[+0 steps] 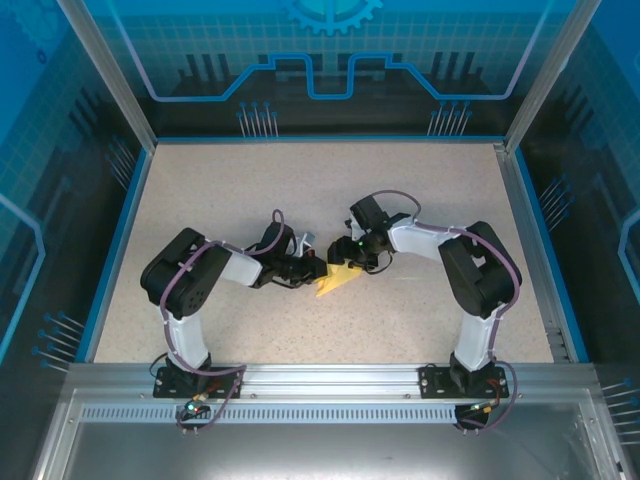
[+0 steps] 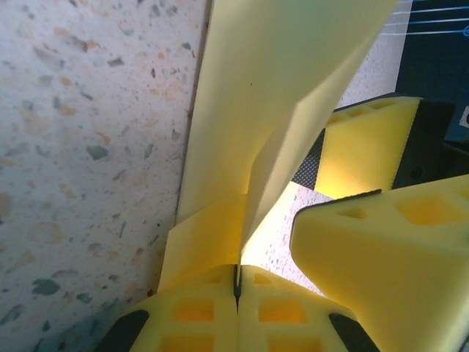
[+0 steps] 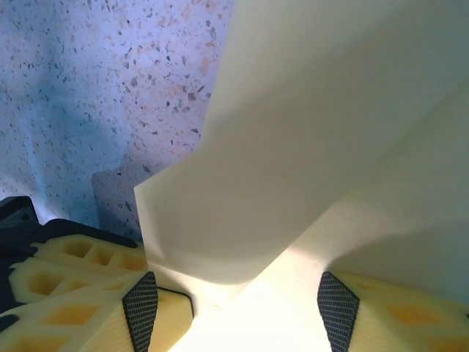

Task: Fold a paper plane with a square sheet of paper (pick it up from the middle)
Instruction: Fourth fold the wing at the center of the table.

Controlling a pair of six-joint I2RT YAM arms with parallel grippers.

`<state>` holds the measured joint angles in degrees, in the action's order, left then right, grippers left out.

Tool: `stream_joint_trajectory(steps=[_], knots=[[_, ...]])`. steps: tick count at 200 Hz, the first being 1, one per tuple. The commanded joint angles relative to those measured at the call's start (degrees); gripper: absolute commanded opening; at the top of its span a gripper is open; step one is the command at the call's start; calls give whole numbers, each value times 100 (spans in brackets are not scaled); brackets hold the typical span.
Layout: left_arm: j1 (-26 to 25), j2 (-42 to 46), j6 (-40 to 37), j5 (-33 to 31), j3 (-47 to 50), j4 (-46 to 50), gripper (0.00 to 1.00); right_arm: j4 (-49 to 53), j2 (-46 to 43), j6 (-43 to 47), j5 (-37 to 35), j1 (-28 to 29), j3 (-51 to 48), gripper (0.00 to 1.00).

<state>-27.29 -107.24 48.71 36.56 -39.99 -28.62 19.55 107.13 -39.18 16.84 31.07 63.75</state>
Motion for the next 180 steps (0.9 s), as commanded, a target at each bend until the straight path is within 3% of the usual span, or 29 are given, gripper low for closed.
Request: stream_joint_trajectory(steps=[1,56,117,180], knots=[[75,-51,80,212,96,-213,1,345,193,-111,-177,-92,43,64],[132,-52,66,291,123,-269,4,526,266,-260,-247,-154,105,61],[127,-16,-83,334,124,-378,24,905,490,-459,-351,-157,283,63],[118,-113,-131,478,152,-803,21,833,528,-559,-170,-160,296,63]])
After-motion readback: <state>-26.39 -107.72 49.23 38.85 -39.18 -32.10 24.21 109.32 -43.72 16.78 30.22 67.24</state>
